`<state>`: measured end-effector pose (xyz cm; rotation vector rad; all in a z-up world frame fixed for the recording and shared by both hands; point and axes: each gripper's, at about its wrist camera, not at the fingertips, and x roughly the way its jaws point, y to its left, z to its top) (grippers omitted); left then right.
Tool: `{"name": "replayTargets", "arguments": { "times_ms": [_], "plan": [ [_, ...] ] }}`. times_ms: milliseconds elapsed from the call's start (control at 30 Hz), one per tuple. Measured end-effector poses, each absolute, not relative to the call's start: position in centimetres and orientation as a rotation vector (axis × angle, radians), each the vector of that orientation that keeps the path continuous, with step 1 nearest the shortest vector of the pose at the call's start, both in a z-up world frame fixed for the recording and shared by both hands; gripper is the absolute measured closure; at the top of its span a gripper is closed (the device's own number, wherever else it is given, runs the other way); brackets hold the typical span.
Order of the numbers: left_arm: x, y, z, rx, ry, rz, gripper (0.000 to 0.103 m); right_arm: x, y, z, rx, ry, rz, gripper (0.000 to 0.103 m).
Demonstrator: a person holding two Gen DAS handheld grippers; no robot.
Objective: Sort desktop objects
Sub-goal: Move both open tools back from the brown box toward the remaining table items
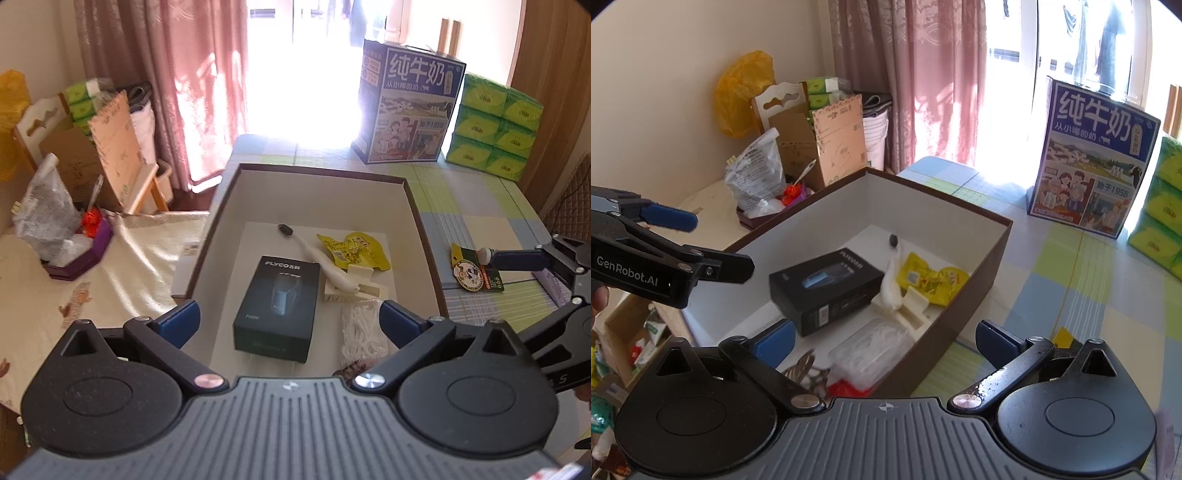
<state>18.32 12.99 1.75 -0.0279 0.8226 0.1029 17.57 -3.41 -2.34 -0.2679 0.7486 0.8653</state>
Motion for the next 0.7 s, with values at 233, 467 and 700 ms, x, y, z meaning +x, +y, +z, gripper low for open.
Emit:
{"name": "replayTargets", "arguments": {
  "times_ms": [233,467,700],
  "plan": [
    [14.2,11.2,2.4,-0.026,0.786,0.157,0.001,14.9,-5.9,-1.7,-0.264,0.747,0.911,0.002],
    [10.3,9.2,3.0,-0.055,0.782,0.189,0.001,12.7,-8.2,-1.4,-0.283,0.747,0.965,0.002],
    [7.3,6.8,2.5,-0.106,0.801,0.238,0.001,10.8,-10.9,-1.9,-0.310,0.770,1.035,0.002]
  ]
}}
